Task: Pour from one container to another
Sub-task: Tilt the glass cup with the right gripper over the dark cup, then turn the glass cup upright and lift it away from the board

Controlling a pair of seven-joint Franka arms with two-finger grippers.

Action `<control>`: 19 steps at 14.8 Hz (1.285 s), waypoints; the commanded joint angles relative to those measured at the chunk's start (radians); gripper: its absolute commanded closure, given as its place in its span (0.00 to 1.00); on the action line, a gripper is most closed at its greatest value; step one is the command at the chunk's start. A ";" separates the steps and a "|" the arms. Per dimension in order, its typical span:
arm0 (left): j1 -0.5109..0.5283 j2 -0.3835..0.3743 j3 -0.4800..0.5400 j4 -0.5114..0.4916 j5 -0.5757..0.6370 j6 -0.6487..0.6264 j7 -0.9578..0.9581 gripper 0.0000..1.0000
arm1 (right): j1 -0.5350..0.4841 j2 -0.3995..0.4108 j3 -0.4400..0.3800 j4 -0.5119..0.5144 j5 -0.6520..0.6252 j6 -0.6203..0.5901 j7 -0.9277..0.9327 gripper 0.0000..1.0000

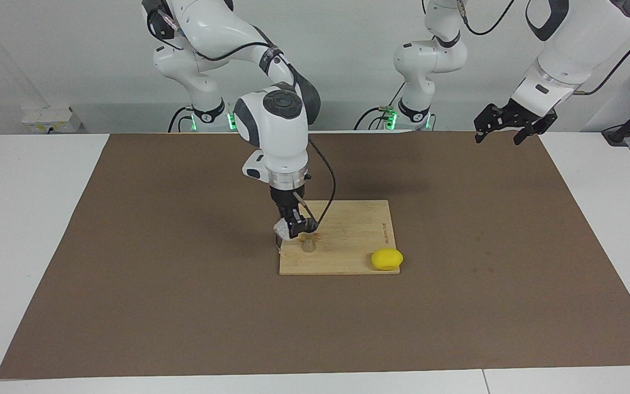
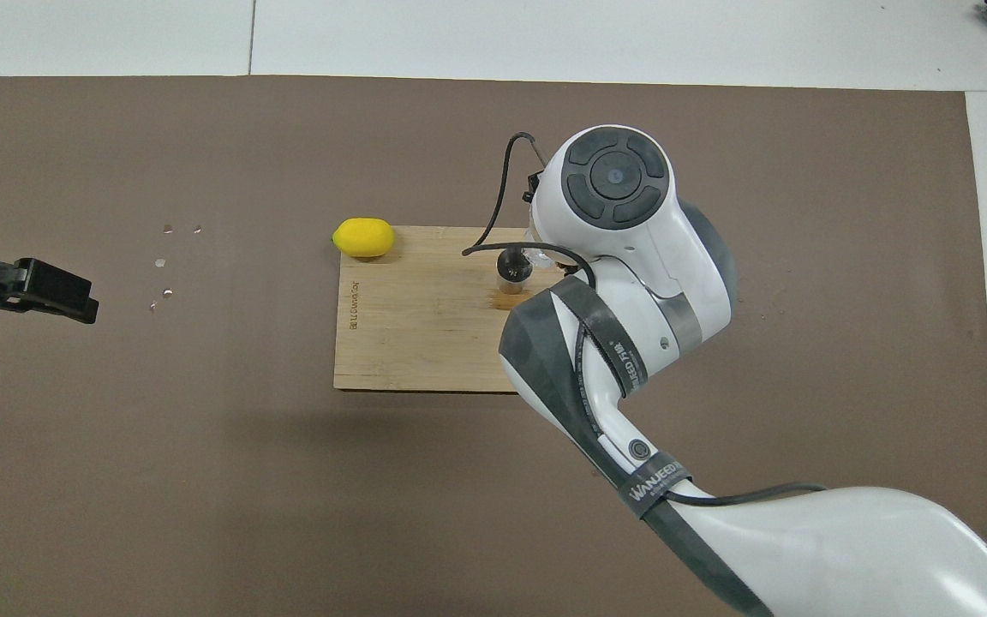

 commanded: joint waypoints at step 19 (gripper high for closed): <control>-0.017 -0.020 0.004 -0.048 0.058 0.117 0.007 0.00 | -0.389 -0.083 0.006 -0.265 0.723 0.038 -0.357 1.00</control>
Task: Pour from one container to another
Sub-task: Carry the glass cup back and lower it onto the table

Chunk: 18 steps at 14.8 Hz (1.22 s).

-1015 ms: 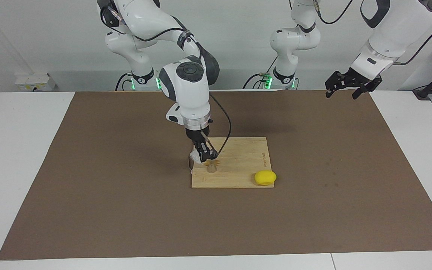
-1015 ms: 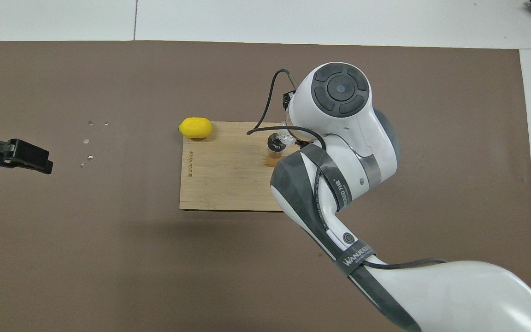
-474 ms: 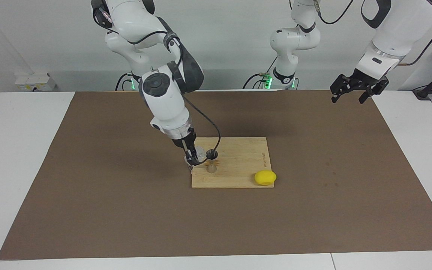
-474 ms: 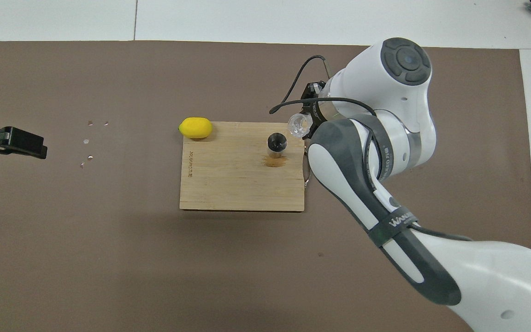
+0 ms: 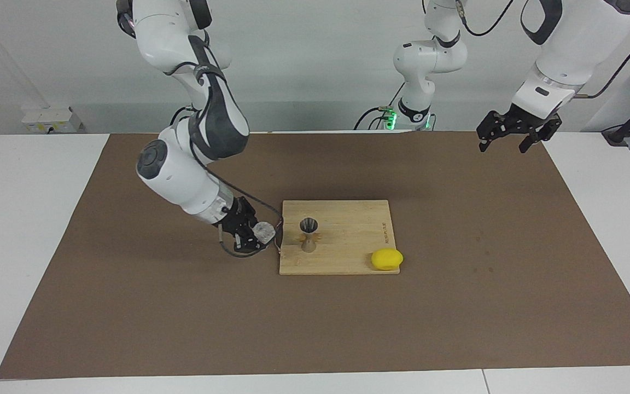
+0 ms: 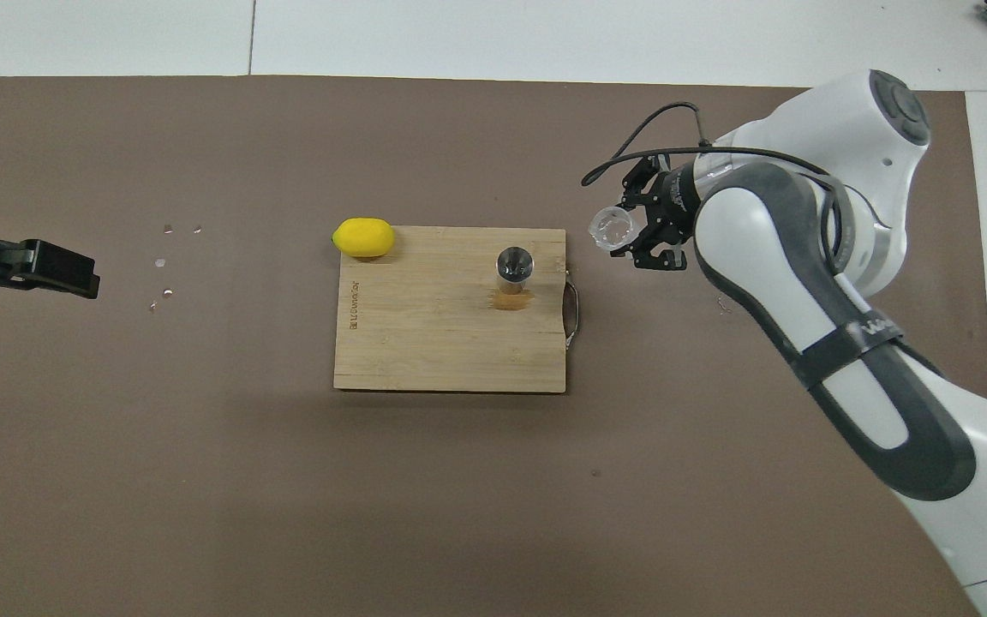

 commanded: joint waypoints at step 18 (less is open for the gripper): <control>-0.004 -0.020 0.005 -0.027 0.023 0.013 0.007 0.00 | -0.460 -0.070 0.000 -0.374 0.194 -0.002 -0.607 0.00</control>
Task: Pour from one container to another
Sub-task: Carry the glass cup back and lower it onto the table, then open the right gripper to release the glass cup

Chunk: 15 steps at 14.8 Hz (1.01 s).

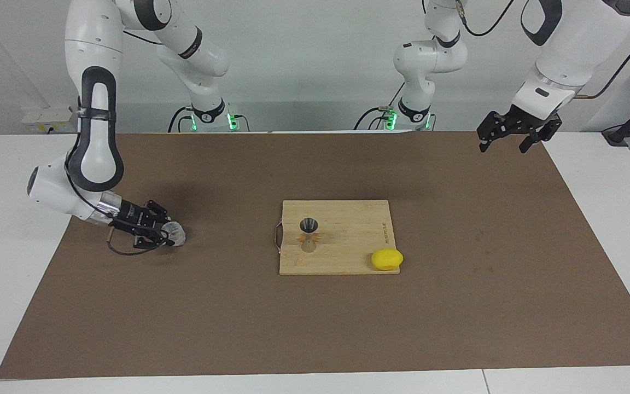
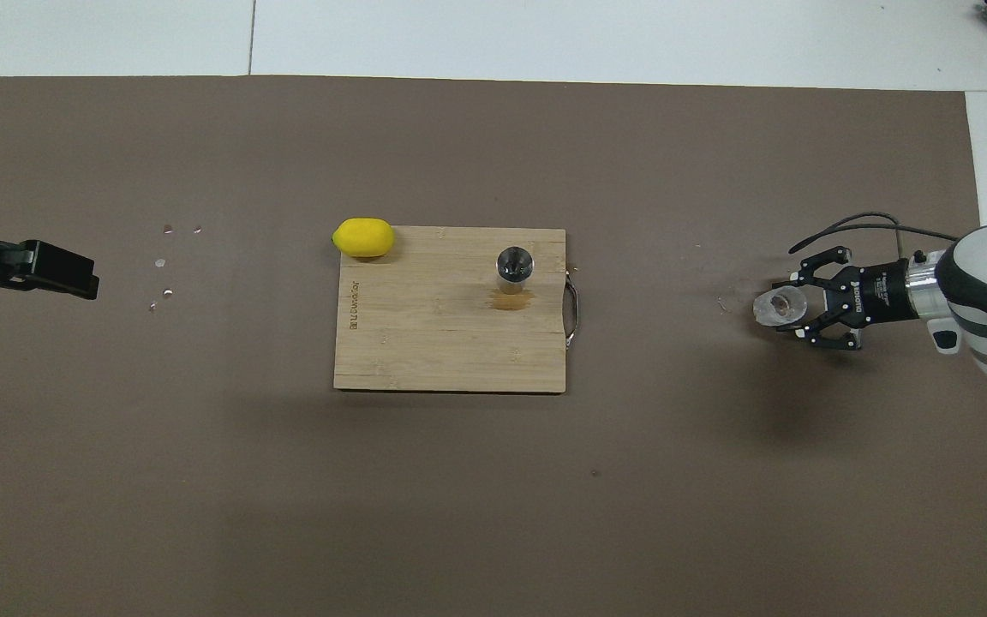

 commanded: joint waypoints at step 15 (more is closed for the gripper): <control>-0.004 -0.020 0.004 -0.025 0.020 0.013 0.007 0.00 | 0.228 -0.247 0.014 0.027 -0.553 -0.020 -0.483 0.00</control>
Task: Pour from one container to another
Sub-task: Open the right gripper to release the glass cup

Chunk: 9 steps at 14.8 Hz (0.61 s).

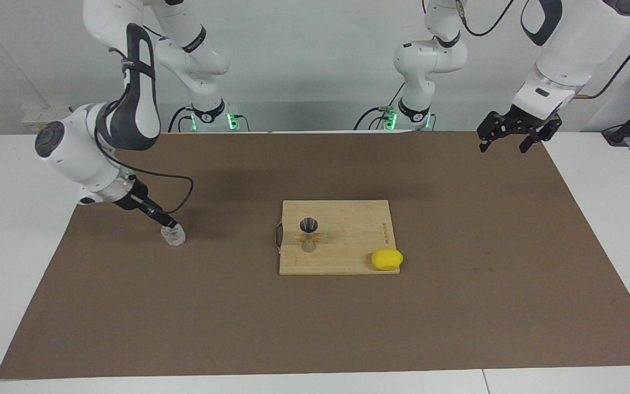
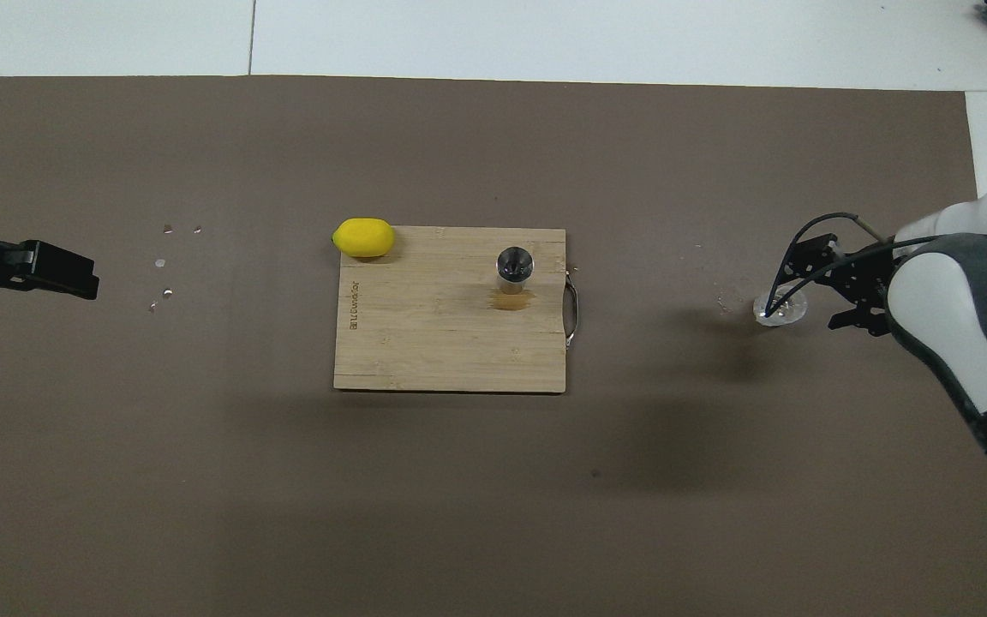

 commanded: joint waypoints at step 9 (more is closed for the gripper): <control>-0.004 -0.020 0.004 -0.025 0.019 0.013 0.007 0.00 | 0.214 -0.118 0.006 0.282 -0.286 -0.305 -0.038 0.00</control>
